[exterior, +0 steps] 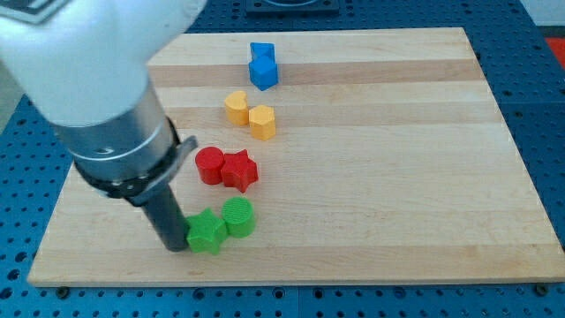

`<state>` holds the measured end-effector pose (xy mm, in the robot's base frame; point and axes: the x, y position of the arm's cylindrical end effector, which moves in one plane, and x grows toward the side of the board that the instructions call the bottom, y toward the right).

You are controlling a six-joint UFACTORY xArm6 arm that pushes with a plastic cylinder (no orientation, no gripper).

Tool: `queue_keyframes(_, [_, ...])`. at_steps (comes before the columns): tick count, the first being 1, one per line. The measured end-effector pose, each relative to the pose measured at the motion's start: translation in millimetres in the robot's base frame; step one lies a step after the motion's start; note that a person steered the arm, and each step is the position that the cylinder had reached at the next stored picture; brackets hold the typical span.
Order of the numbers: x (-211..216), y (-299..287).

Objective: Move arm away from green star

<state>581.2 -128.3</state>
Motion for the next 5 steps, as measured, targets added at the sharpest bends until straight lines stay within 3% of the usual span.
queue_keyframes(1, [0.0, -8.4])
queue_keyframes(2, [-7.5, -59.0])
queue_keyframes(3, [-85.1, -88.1])
queue_keyframes(5, [-311.4, -72.0])
